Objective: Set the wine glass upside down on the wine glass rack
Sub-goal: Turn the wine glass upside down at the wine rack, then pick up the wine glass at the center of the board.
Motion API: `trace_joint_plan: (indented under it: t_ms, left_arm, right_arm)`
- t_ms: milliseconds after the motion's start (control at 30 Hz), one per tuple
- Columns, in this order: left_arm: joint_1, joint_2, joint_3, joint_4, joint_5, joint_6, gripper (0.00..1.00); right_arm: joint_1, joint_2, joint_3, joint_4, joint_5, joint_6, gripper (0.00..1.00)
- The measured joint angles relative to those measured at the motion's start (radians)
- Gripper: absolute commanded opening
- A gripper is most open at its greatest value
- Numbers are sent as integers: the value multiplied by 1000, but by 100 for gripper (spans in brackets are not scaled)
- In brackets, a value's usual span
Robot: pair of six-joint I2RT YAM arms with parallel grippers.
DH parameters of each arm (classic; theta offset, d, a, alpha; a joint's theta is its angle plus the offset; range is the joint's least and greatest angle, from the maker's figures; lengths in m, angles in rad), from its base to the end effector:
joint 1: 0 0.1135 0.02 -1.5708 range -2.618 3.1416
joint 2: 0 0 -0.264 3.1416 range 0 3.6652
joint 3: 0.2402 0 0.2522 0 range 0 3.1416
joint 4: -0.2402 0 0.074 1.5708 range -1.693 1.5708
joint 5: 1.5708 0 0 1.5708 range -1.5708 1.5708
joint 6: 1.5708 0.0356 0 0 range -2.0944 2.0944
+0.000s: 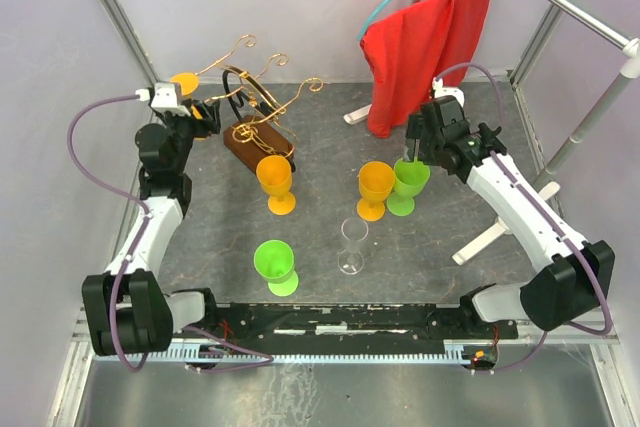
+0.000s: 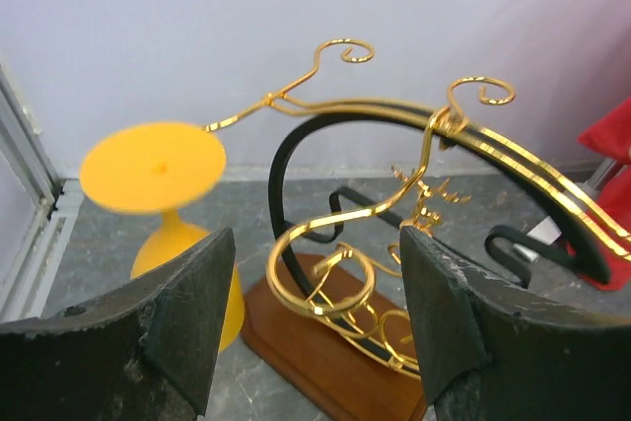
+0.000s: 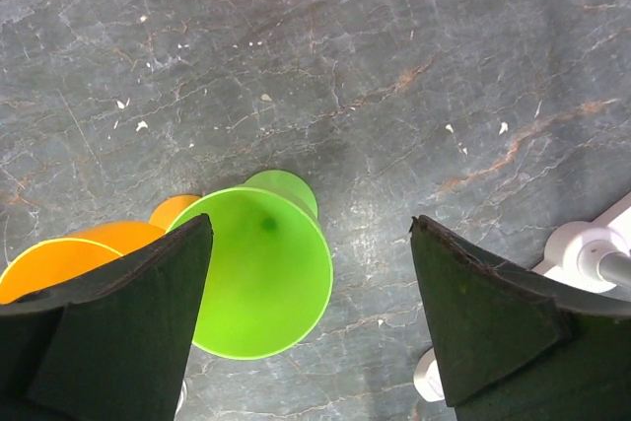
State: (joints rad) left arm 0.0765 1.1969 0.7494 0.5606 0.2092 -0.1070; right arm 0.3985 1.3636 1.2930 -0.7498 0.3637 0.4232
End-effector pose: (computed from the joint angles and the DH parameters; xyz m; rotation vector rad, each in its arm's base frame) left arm 0.2783 0.0139 0.3196 0.0370 1.4621 -0.1773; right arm 0.2698 0.0999 0.3360 0.1965 2.3153 -0.0261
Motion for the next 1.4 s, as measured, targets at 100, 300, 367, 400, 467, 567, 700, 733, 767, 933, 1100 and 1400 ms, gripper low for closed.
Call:
trace_joint_plan:
  t_ms: [100,300,367,400,467,567,700,733,767,933,1100,1400]
  left_arm:
    - [0,-17,68,-67,16,-1,76]
    - [-3,-60,125,-148,55,-9,78]
    - [-6,-72,129,-164,62,-13,78]
    - [-7,-78,129,-172,63,-15,78]
    - [-7,-86,129,-177,63,-20,78]
    - [-7,-101,129,-191,63,-30,79]
    - [-7,-108,138,-205,64,-53,79]
    - [-7,-108,148,-217,65,-63,79]
    - [-7,-108,158,-228,66,-69,79]
    - [-7,-90,266,-304,62,-119,80]
    - [-11,-36,438,-437,49,-188,86]
    - [-14,69,661,-653,2,-447,90]
  right_arm:
    - [-11,-2,-41,17,-22,12,85]
    - [-35,-3,-142,32,-59,31,73]
    - [-39,-3,-158,34,-70,33,65]
    - [-39,-3,-163,37,-74,34,60]
    - [-39,-3,-176,43,-83,34,45]
    - [-40,-3,-188,47,-97,31,25]
    - [-40,-3,-188,50,-99,16,8]
    - [-40,-3,-186,48,-98,12,5]
    - [-41,-3,-181,44,-97,5,3]
    - [-40,-3,-82,-13,-75,-40,1]
    - [-41,1,102,-45,-36,-121,1]
    - [-41,-73,200,137,-115,-338,1]
